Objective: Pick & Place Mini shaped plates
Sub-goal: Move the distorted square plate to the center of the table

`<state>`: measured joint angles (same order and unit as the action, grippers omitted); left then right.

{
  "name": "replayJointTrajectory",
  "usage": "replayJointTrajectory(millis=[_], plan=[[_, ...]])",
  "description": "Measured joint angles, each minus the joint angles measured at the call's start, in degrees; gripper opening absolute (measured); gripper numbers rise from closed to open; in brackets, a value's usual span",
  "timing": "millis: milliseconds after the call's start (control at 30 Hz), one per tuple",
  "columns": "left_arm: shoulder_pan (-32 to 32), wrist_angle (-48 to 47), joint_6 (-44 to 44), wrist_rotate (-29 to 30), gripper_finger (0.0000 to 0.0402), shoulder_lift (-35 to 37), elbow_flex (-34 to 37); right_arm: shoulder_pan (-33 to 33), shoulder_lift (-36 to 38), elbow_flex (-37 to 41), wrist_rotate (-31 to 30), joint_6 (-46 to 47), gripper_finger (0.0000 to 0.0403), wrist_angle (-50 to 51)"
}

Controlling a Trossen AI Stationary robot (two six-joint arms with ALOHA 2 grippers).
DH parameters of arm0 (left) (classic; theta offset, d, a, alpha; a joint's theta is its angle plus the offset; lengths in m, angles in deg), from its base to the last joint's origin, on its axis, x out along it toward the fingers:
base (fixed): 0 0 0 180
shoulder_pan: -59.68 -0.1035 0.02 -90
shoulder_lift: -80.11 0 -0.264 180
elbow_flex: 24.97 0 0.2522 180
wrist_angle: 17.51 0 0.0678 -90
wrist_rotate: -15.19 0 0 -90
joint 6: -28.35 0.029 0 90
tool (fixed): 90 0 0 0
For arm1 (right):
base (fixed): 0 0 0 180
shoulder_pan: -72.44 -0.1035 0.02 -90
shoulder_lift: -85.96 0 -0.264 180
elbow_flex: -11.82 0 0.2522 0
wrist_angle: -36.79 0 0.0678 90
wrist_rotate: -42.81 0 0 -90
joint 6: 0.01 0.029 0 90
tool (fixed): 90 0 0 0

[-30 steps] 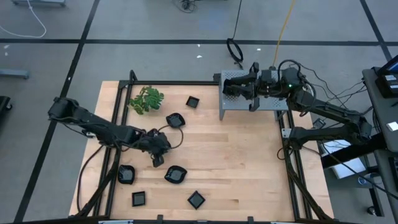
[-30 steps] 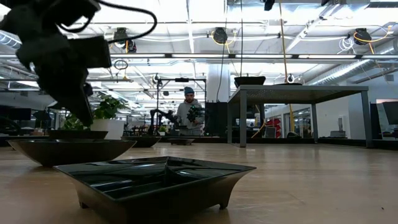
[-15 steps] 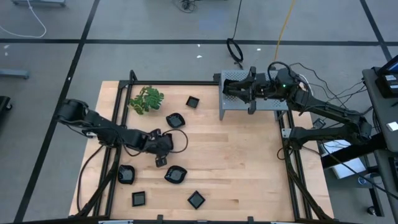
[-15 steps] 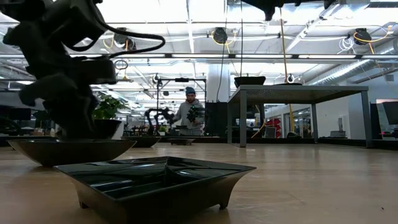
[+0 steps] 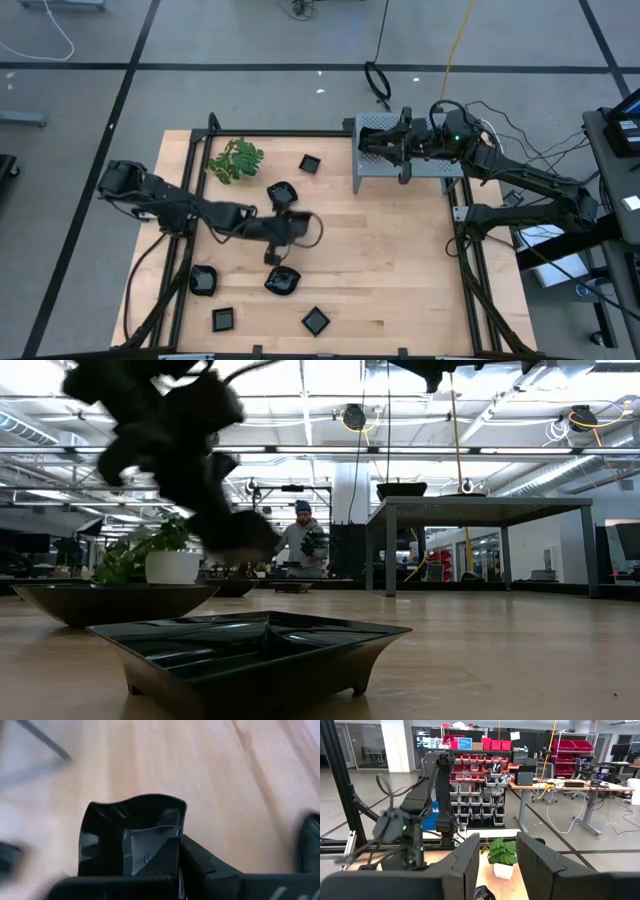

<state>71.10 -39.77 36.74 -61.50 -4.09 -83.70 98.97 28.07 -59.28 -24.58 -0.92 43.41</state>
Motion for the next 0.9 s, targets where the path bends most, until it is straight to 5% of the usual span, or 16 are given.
replayJointTrajectory(millis=[200, 567, 900], plan=[[-7.0, 5.8, 13.4, -2.5, 0.0014, -3.8, -5.2, 0.0, 0.0, 0.0, 0.0, 0.0, 0.0116, 0.8], [-13.2, 8.0, 24.3, -10.1, 0.0014, -25.8, -24.7, 0.0, 0.2, 0.0, 0.0, -5.2, 0.0116, 6.8], [-14.6, 1.8, 18.3, -15.8, 0.0022, -31.8, -31.5, 0.1, 0.9, 0.0, -0.2, -7.5, 0.0116, 14.2]])
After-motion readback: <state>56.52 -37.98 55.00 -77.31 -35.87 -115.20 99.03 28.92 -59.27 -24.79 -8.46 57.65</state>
